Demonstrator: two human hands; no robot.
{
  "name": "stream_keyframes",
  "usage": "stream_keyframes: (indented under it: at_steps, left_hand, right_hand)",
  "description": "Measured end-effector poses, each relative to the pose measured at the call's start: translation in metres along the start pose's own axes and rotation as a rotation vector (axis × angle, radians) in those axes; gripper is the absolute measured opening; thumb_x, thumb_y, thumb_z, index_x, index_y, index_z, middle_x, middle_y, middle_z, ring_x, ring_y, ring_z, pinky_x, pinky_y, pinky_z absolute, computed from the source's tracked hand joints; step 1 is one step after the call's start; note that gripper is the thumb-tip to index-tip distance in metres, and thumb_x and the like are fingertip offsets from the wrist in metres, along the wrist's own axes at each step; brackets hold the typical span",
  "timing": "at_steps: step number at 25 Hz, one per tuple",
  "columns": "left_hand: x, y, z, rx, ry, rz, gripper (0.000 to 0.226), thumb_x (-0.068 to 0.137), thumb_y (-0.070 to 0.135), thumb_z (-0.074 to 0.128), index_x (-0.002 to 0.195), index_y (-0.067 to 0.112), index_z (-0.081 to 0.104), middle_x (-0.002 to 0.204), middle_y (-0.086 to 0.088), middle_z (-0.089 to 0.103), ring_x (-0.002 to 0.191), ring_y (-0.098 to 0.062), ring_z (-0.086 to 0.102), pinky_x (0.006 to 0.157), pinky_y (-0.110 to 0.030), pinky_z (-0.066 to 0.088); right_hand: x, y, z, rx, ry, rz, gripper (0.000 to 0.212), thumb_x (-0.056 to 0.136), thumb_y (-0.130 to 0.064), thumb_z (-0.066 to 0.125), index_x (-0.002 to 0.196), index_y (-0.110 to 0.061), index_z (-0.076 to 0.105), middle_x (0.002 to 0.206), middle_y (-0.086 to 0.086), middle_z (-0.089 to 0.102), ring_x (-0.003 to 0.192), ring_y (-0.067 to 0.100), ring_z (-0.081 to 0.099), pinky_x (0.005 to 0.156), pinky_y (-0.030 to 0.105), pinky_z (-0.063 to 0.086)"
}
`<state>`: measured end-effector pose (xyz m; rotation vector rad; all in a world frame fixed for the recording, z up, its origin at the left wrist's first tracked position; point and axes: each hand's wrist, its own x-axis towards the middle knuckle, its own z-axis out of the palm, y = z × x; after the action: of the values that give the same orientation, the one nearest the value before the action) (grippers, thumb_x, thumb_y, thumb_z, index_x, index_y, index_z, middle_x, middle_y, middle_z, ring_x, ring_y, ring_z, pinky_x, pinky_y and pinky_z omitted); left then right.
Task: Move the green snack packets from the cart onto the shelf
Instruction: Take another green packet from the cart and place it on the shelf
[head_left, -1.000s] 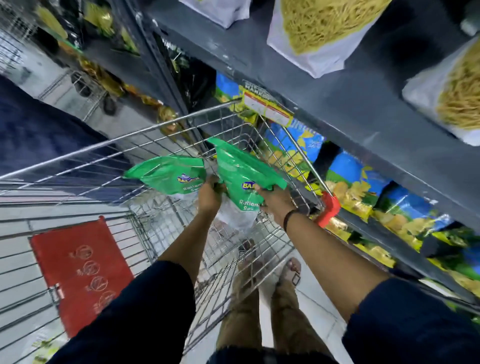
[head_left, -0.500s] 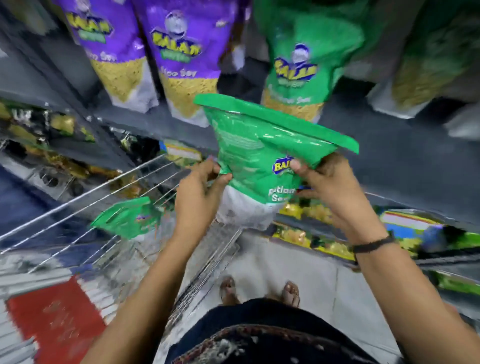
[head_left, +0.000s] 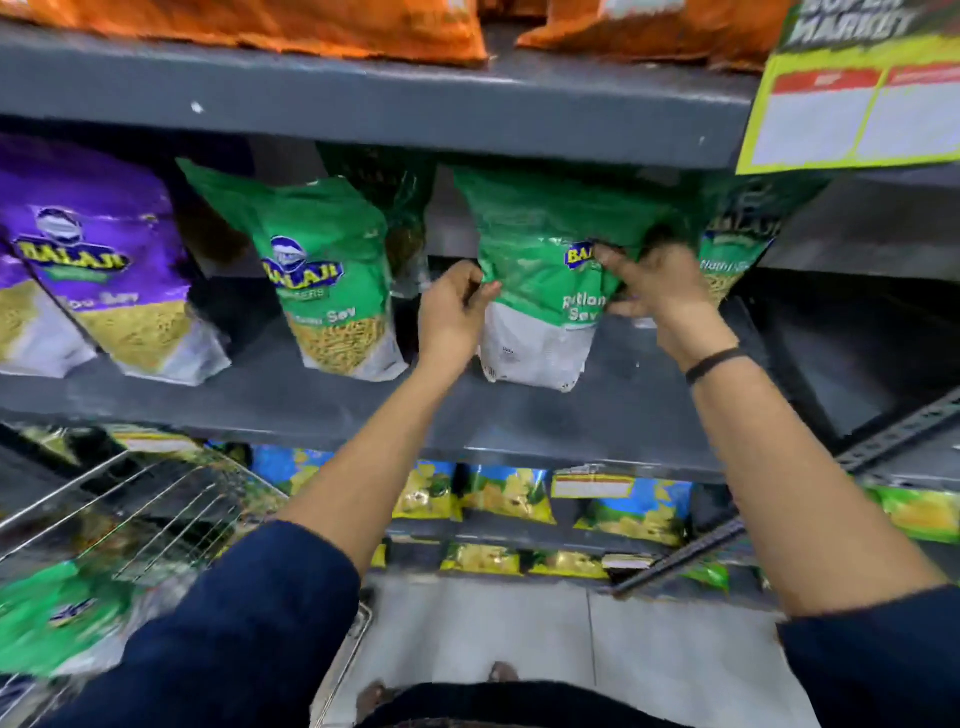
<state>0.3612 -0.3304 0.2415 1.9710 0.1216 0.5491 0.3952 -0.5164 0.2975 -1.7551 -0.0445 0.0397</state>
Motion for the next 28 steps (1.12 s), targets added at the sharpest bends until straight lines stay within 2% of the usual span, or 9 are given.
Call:
stream_keyframes:
  at_steps: [4,7,9,11,15,18,20,23,28]
  left_hand:
    - [0.004,-0.029,0.03,0.034,-0.065,-0.079,0.02,0.087,0.013,0.054,0.069,0.012,0.044,0.055,-0.011,0.04,0.051,-0.014,0.035,0.057,-0.028,0.023]
    - [0.009,-0.028,0.031,-0.335,-0.177,-0.298,0.026,0.094,0.036,0.04,0.076,0.024,0.055,0.083,-0.001,0.059,0.074,0.004,0.052,0.075,-0.029,0.041]
    - [0.019,-0.037,0.033,-0.446,-0.157,-0.445,0.046,0.087,0.06,0.029,0.086,0.03,0.064,0.103,0.003,0.066,0.095,-0.008,0.061,0.091,-0.032,0.046]
    - [0.024,-0.055,0.038,-0.418,-0.105,-0.503,0.049,0.08,0.068,0.03,0.091,0.035,0.065,0.11,0.003,0.068,0.104,-0.016,0.062,0.102,-0.042,0.045]
    - [0.014,-0.063,0.046,-0.26,0.068,-0.469,0.008,0.087,0.034,0.042,0.084,0.027,0.044,0.093,-0.012,0.06,0.084,-0.034,0.061,0.084,-0.049,0.052]
    - [0.009,-0.06,0.052,-0.402,0.016,-0.462,0.032,0.088,0.043,0.044,0.109,0.019,0.045,0.116,-0.007,0.056,0.106,-0.02,0.053,0.098,-0.044,0.043]
    - [0.011,-0.06,0.056,-0.476,-0.097,-0.499,0.058,0.082,0.06,0.042,0.127,0.024,0.041,0.136,0.001,0.05,0.122,-0.014,0.048,0.107,-0.04,0.038]
    - [0.001,-0.057,0.065,-0.457,-0.16,-0.451,0.044,0.084,0.059,0.041,0.118,0.031,0.046,0.126,0.006,0.055,0.118,-0.01,0.052,0.104,-0.036,0.041]
    - [-0.009,-0.054,0.064,-0.449,-0.169,-0.419,0.04,0.093,0.045,0.037,0.126,0.022,0.041,0.124,0.003,0.053,0.113,-0.01,0.052,0.1,-0.033,0.04]
  right_hand:
    - [0.021,0.035,0.001,-0.075,-0.029,0.029,0.049,0.076,-0.033,0.067,0.106,0.0,0.047,0.117,0.035,0.054,0.097,0.033,0.061,0.078,0.055,0.055]
    - [0.005,0.057,0.008,0.079,0.1,0.046,0.04,0.077,-0.037,0.064,0.109,-0.023,0.043,0.118,0.012,0.056,0.103,0.019,0.055,0.085,0.039,0.048]
    - [-0.026,0.079,0.023,0.236,0.176,0.174,0.041,0.078,-0.046,0.059,0.11,-0.024,0.045,0.097,0.001,0.054,0.081,0.01,0.054,0.072,0.03,0.044]
    - [-0.047,0.095,0.041,0.315,0.034,0.284,0.035,0.086,-0.045,0.049,0.114,-0.024,0.044,0.089,-0.003,0.052,0.076,0.01,0.052,0.067,0.028,0.043]
    - [-0.015,0.104,0.029,0.226,0.095,0.242,0.045,0.093,-0.039,0.038,0.136,-0.026,0.034,0.146,0.0,0.037,0.133,0.018,0.037,0.112,0.047,0.032]
    - [-0.019,0.118,0.02,0.265,0.138,0.277,0.045,0.093,-0.035,0.042,0.135,-0.021,0.038,0.147,0.001,0.038,0.133,0.018,0.038,0.114,0.047,0.03]
    - [-0.039,0.126,0.024,0.257,0.012,0.276,0.044,0.092,-0.039,0.042,0.134,-0.026,0.039,0.146,-0.001,0.039,0.132,0.017,0.039,0.113,0.044,0.033]
    - [-0.034,0.124,0.031,0.297,-0.093,0.278,0.043,0.092,-0.038,0.041,0.134,-0.028,0.037,0.144,-0.003,0.041,0.129,0.014,0.04,0.1,0.035,0.038]
    - [-0.016,0.122,0.036,0.243,0.018,0.301,0.048,0.091,-0.041,0.043,0.135,-0.023,0.036,0.142,0.0,0.043,0.122,0.012,0.043,0.109,0.041,0.037]
